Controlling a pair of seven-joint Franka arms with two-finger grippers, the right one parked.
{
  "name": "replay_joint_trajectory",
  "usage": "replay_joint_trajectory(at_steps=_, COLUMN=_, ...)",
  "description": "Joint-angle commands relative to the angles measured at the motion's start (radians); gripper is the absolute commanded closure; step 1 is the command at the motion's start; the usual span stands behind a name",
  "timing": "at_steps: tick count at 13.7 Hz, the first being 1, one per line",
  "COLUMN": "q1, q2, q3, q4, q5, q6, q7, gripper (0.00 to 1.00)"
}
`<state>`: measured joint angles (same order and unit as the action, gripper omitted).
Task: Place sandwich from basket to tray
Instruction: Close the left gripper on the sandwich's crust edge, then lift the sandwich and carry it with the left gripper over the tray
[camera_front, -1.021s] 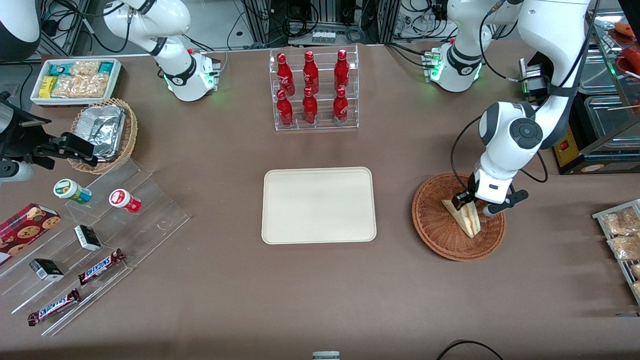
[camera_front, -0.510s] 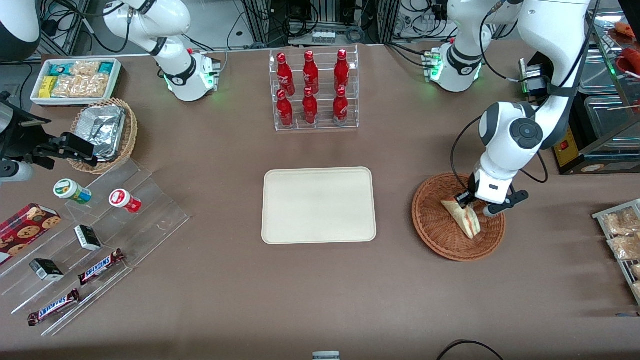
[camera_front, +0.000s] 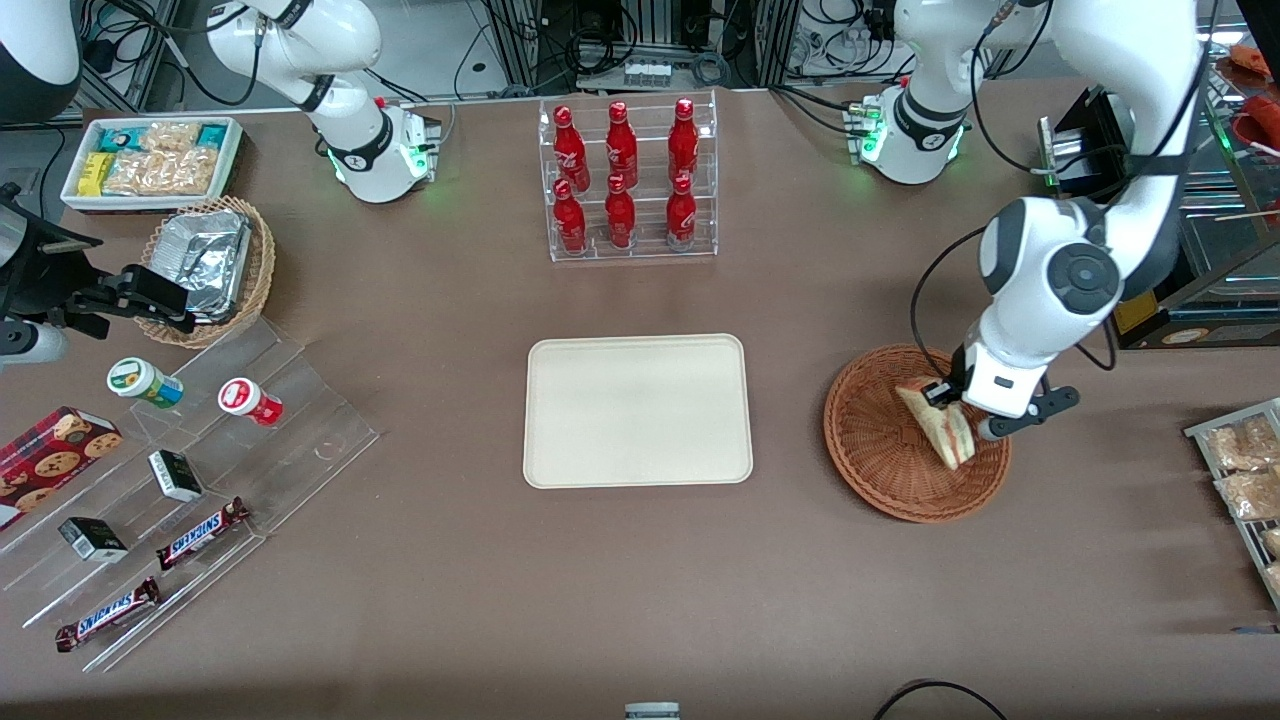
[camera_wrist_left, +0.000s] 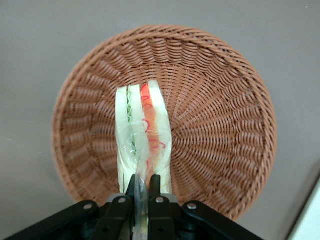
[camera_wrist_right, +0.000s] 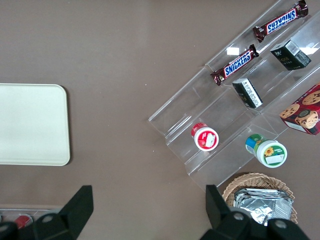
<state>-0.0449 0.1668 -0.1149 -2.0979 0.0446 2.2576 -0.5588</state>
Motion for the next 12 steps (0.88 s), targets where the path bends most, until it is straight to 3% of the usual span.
replay_joint_trajectory(at_steps=1, q1=0.0, q2=-0.004, q3=-0.014, q4=0.11, q5=0.012, q6=-0.153, q7=0.026, gripper=1.0)
replay_joint_trajectory(at_steps=7, q1=0.0, q2=-0.006, q3=-0.098, q4=0.28, q5=0.014, q6=-0.391, q7=0.16, gripper=1.0)
replay_joint_trajectory(at_steps=12, q1=0.0, q2=-0.035, q3=-0.216, q4=0.302, q5=0.015, q6=-0.464, q7=0.256, gripper=1.0)
